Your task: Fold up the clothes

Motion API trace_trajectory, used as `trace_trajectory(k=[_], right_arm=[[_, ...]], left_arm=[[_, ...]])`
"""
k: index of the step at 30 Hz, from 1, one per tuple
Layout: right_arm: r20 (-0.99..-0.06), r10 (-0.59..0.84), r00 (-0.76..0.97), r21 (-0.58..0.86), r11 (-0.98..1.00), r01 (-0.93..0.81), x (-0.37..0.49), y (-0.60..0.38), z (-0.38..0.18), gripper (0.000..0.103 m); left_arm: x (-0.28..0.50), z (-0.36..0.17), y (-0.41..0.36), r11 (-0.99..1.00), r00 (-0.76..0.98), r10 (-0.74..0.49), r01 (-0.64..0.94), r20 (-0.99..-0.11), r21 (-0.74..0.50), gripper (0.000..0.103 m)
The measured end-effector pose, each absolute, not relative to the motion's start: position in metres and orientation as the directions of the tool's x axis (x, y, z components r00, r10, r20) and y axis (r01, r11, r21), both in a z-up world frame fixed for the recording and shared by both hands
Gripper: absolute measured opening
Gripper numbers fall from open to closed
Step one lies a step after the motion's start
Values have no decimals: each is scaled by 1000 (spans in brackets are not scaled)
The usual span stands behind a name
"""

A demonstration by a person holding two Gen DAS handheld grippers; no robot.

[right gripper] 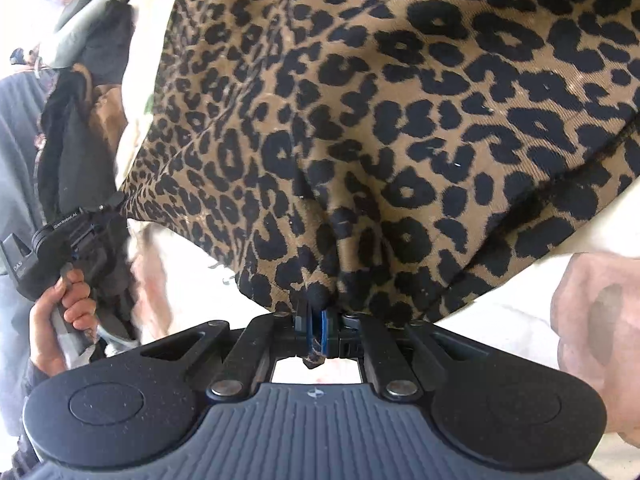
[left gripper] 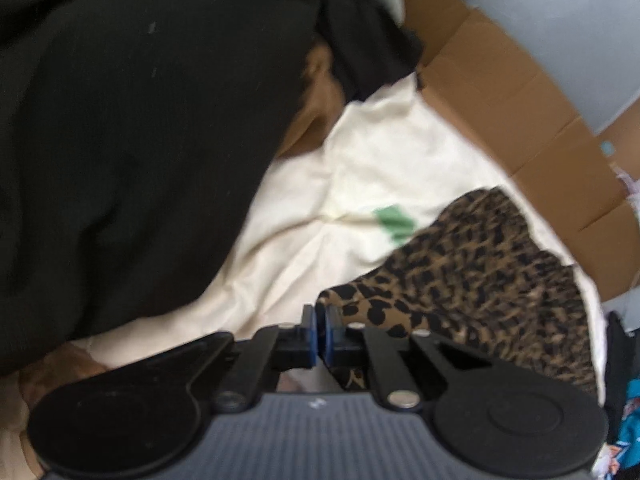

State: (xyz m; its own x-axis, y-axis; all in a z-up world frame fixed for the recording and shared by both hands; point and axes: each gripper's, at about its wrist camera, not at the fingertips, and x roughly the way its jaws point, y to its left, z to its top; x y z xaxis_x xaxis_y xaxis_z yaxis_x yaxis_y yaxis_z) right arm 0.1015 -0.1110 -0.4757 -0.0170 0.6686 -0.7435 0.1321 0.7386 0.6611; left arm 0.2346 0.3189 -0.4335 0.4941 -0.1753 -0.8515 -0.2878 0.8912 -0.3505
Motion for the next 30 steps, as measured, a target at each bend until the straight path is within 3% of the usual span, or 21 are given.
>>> trace_trajectory(k=[2,4,5,14,22,30], right_arm=[[-727,686,-7,682,723,108,100,-111,-467,7],[-720,694,3,691,717,86,100,-115,-456,30],[-718,696,16,694,715,78,99,-119,-450,33],[-747,621,237,653,752,88,108,-204,-409,36],[-802,479,358,560,811,170,123,-275,-413,36],[-820,341,460,489,835,254,127,-319,-422,37]], left_arm=[[233,-437,319,892,473,-158,-308,-867,-331,13],[229,-430,316,902,481,-127,-308,-867,-303,15],[227,-426,314,906,488,-112,-307,-866,-290,15],[227,-390,282,895,545,-163,-269,-823,-355,17],[229,-385,201,909,476,-341,-54,-810,-414,18],[221,-388,113,900,373,-435,177,-819,-398,24]])
